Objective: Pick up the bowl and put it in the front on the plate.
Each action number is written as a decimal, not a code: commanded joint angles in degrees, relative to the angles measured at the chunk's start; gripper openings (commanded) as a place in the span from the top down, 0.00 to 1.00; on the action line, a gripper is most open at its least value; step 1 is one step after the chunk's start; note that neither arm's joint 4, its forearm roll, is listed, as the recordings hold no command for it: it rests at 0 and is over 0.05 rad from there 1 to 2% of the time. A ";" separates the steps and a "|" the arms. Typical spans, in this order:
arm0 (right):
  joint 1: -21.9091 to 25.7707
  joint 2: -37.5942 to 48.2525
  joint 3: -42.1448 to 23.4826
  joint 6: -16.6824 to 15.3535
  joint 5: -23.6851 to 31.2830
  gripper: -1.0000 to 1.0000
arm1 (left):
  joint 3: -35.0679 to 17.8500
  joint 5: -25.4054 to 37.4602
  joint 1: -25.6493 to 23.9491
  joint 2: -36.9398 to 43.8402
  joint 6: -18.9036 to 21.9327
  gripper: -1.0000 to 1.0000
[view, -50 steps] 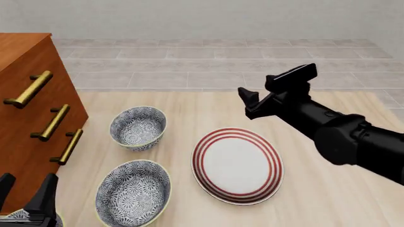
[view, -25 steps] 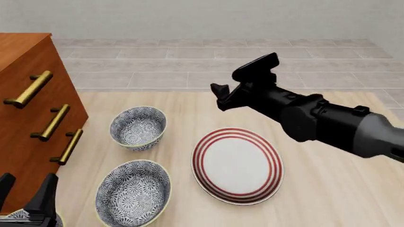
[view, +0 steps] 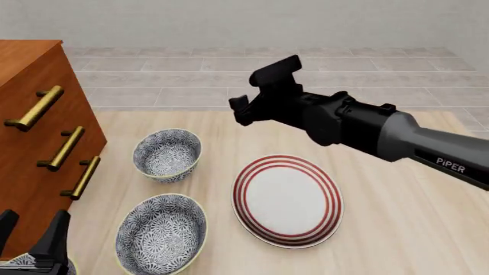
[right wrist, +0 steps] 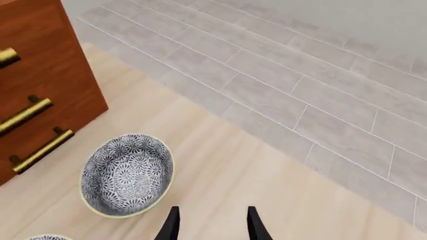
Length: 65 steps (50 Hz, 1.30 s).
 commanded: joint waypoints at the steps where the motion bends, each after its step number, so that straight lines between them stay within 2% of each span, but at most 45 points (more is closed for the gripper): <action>1: 1.37 4.49 -6.76 2.14 4.92 0.00 | 0.00 0.00 0.00 0.00 0.00 0.00; 12: 2.56 9.99 -14.24 4.24 10.08 0.00 | 0.00 0.00 0.00 0.00 0.00 0.00; 14: 2.72 10.87 -15.57 5.73 10.91 0.00 | 0.00 0.00 0.00 0.00 0.00 0.00; 23: 3.13 14.21 -20.34 5.84 13.90 0.00 | 0.00 0.00 0.00 0.00 0.00 0.00; 31: 3.34 18.18 -25.23 7.89 16.76 0.00 | 0.00 0.00 0.00 0.00 0.00 0.00; 33: 3.42 19.15 -26.27 7.29 17.37 0.00 | 0.00 0.00 0.00 0.00 0.00 0.00; 43: 4.02 22.94 -30.27 7.86 19.37 0.00 | 0.00 0.00 0.00 0.00 0.00 0.00; 65: 6.25 28.74 -35.62 9.90 19.90 0.00 | 0.00 0.00 0.00 0.00 0.00 0.00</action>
